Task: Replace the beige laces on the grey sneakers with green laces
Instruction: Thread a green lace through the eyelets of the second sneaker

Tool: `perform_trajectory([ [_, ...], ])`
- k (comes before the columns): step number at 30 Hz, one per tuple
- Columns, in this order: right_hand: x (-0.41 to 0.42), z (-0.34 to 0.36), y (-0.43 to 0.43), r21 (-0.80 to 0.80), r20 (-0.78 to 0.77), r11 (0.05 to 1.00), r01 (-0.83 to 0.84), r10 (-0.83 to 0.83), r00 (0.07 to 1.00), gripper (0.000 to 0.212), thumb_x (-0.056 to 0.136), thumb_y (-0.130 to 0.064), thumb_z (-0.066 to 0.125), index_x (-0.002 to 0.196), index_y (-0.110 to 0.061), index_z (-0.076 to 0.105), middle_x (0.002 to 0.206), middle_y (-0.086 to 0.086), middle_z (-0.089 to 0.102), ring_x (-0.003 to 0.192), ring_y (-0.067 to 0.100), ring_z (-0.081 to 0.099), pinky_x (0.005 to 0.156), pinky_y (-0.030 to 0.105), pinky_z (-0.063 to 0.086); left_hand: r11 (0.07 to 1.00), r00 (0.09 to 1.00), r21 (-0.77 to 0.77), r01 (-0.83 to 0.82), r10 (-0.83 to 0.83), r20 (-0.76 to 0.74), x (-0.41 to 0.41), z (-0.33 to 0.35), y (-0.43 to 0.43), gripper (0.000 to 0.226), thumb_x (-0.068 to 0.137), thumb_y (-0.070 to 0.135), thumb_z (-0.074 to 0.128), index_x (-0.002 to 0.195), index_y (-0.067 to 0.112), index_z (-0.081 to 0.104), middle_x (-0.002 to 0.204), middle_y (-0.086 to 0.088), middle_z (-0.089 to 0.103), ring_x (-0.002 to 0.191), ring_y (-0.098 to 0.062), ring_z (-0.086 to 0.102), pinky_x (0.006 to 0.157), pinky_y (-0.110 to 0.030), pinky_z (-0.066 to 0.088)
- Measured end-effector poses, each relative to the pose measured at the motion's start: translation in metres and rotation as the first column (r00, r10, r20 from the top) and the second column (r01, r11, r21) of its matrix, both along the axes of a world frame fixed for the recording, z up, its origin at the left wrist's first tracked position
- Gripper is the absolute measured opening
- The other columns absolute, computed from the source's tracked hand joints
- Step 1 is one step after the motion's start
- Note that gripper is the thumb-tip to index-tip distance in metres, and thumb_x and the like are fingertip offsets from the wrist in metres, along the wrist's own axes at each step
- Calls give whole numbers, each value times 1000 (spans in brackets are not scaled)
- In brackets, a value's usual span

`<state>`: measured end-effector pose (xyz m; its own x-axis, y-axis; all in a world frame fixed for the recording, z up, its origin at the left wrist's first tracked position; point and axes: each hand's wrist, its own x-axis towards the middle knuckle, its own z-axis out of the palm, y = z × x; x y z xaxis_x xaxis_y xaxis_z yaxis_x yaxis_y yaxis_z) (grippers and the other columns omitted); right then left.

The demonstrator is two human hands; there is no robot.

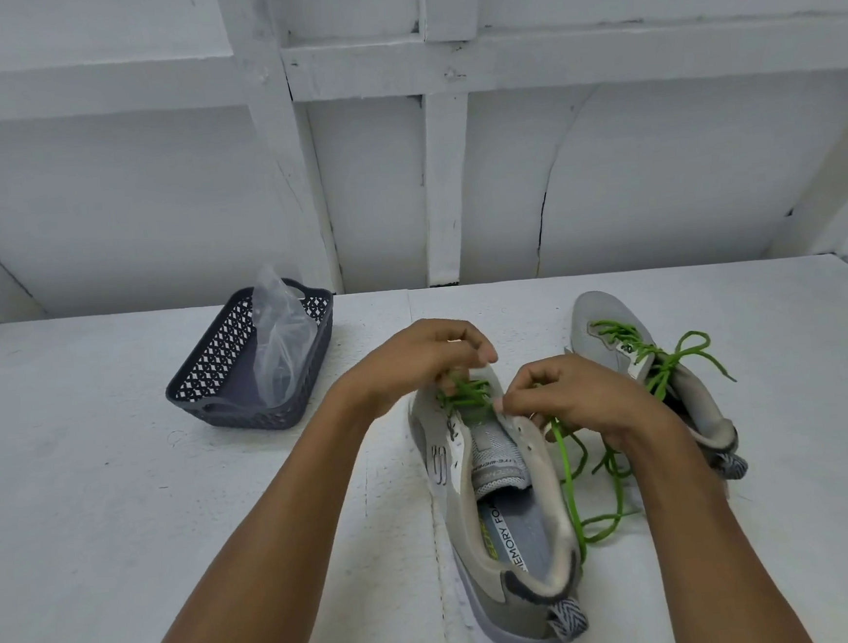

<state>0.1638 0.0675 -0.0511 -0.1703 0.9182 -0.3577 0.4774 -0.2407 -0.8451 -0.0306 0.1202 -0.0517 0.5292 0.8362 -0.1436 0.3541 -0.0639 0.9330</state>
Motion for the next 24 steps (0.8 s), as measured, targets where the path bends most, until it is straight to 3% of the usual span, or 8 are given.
perform_trajectory([
  [6, -11, 4, -1, -41, 15, 997, 61, -60, 998, 19, 83, -10, 69, 66, -8, 61, 47, -6, 53, 40, 7, 50, 45, 20, 45, 954, 835, 128, 270, -166, -525, -6, 12, 7, 21, 85, 28, 75, 79, 8, 72, 59, 10, 57, 56, -6, 45, 59, -25, 36],
  [8, -13, 6, -1, -32, 28, 997, 63, -62, 998, 23, 84, -7, 67, 63, -9, 57, 41, -8, 48, 35, 5, 45, 41, 17, 41, 955, 880, 143, 261, -174, -443, -7, 17, 5, 15, 87, 20, 73, 82, 6, 72, 59, 11, 58, 56, -3, 48, 60, -22, 39],
  [10, -11, 8, -1, -21, 34, 998, 68, -67, 997, 22, 84, -8, 67, 64, -9, 56, 41, -8, 48, 35, 6, 43, 41, 17, 40, 992, 991, 40, 117, -115, -68, -11, 19, 5, 13, 87, 13, 70, 82, 1, 67, 66, -2, 63, 63, -12, 57, 67, -26, 48],
  [12, -7, 8, -1, -12, 30, 997, 72, -72, 997, 22, 83, -9, 68, 64, -10, 57, 44, -7, 49, 39, 8, 44, 42, 18, 41, 986, 966, -169, 0, 44, 257, -16, 22, 6, 9, 87, 10, 65, 80, 5, 63, 64, -8, 58, 61, -21, 55, 63, -29, 51],
  [14, -3, 8, -1, -15, 23, 997, 74, -74, 997, 21, 83, -10, 70, 65, -9, 59, 46, -6, 51, 41, 8, 48, 44, 19, 43, 971, 976, -237, -16, 67, 206, -17, 22, 7, 11, 92, 13, 63, 85, 5, 62, 64, -6, 50, 54, -17, 41, 48, -25, 40],
  [19, -11, 7, -5, -22, 4, 998, 54, -53, 999, 22, 85, -8, 68, 66, -10, 56, 42, -9, 50, 37, 6, 49, 43, 18, 44, 979, 880, -97, 179, -203, -429, -13, 30, 5, 22, 87, 24, 74, 79, 5, 67, 60, 0, 47, 48, -13, 32, 42, -21, 27],
  [22, -12, 9, -5, -4, 13, 999, 45, -45, 999, 21, 85, -8, 68, 67, -9, 57, 43, -10, 50, 38, 6, 50, 43, 18, 44, 986, 926, -6, 165, -157, -343, -12, 32, 6, 13, 89, 12, 70, 78, 7, 70, 56, 4, 47, 51, -13, 35, 45, -22, 31],
  [24, -9, 9, -5, -2, 12, 999, 50, -49, 999, 18, 85, -9, 68, 70, -8, 58, 45, -8, 53, 39, 7, 51, 43, 19, 45, 1000, 1000, -19, -6, 7, 13, -12, 32, 7, 15, 95, 8, 61, 80, 11, 65, 64, 2, 55, 58, -14, 46, 50, -24, 40],
])
